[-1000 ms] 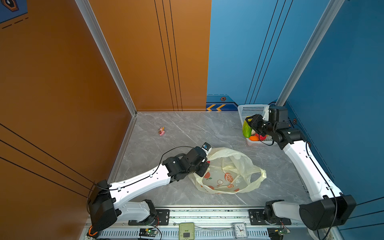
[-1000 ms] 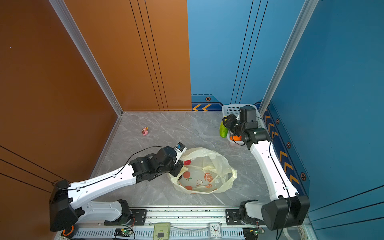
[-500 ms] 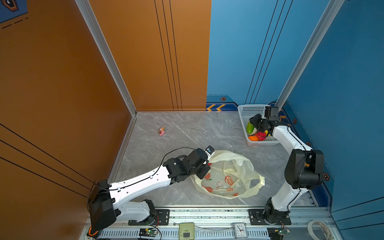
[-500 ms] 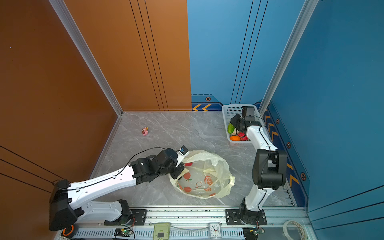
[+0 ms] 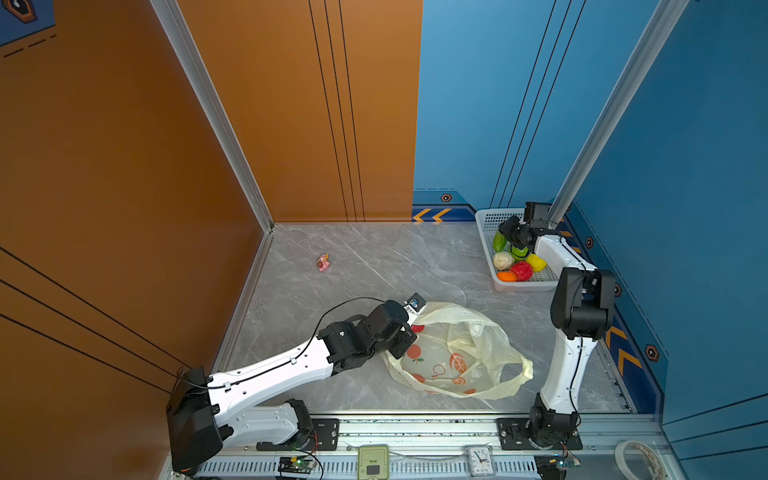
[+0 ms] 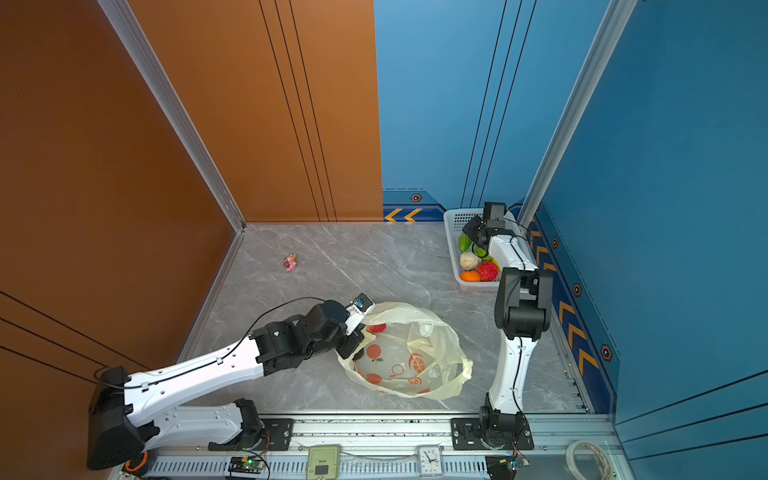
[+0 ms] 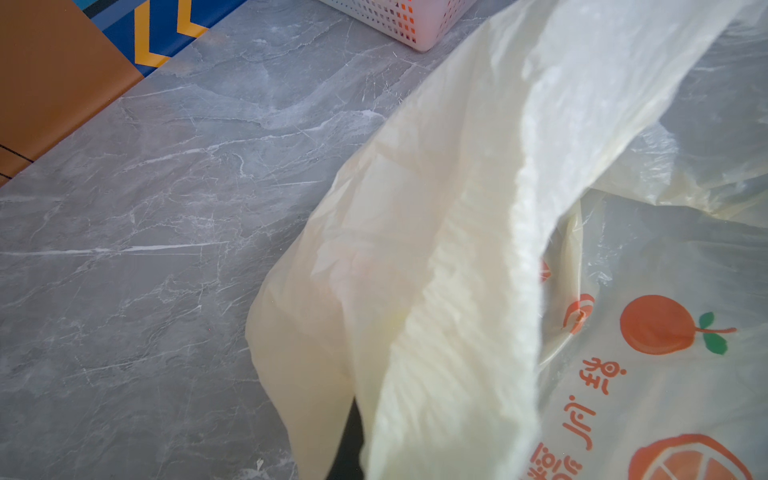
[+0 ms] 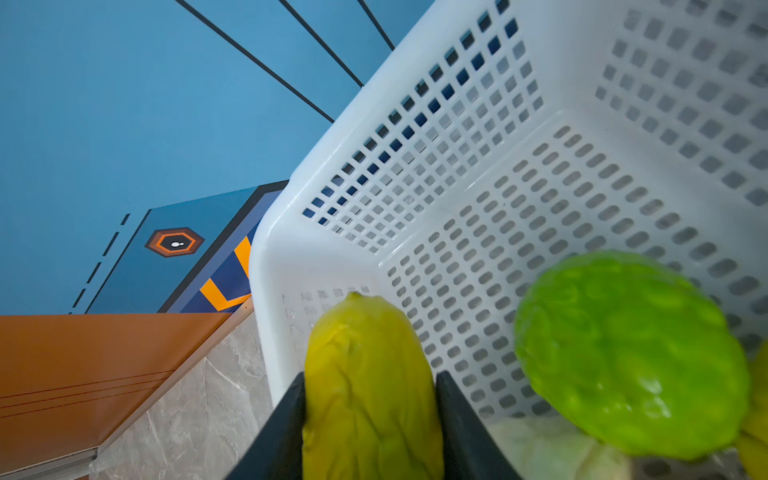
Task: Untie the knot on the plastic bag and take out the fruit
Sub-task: 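Lower the bitter melon into the white basket and open the right gripper, then move the right gripper back toward the bag mouth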
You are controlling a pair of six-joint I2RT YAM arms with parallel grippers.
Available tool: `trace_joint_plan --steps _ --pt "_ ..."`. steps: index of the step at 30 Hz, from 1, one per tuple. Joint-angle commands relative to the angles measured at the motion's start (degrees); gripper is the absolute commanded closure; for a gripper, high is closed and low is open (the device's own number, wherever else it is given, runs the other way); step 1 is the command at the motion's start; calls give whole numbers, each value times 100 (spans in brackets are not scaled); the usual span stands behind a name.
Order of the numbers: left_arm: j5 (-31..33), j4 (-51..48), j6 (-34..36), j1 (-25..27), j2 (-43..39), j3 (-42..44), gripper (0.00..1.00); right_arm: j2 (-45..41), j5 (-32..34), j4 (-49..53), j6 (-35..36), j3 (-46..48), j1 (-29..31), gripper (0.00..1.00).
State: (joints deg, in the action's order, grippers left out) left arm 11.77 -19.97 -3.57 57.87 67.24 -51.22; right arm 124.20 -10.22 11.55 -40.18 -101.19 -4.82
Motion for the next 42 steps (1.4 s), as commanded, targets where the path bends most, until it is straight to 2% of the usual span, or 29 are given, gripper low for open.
trace_joint_plan --steps 1,4,9,14,20,26,33,40,42 --pt "159 277 186 -19 -158 154 100 219 198 345 116 -422 39 44" --pt "134 289 271 -19 -247 234 100 224 316 483 171 -472 81 38" --pt "196 352 370 -12 -512 433 100 -181 281 664 304 -225 178 36" --pt "116 409 291 24 -597 578 100 -1299 -156 795 248 626 343 36" --pt "197 534 155 152 -674 800 100 -2735 -849 1734 411 1128 781 35" --pt "386 641 57 203 -842 1043 100 -3998 -1158 2829 524 1415 1718 34" --pt "779 705 -46 207 -897 1004 100 -4997 -1133 3501 142 1747 3117 35" --pt "863 663 -215 208 -897 974 100 -5373 -842 3617 -187 1869 4450 36" --pt "898 609 -281 208 -911 956 100 -5389 -718 3670 -201 1908 4992 36"
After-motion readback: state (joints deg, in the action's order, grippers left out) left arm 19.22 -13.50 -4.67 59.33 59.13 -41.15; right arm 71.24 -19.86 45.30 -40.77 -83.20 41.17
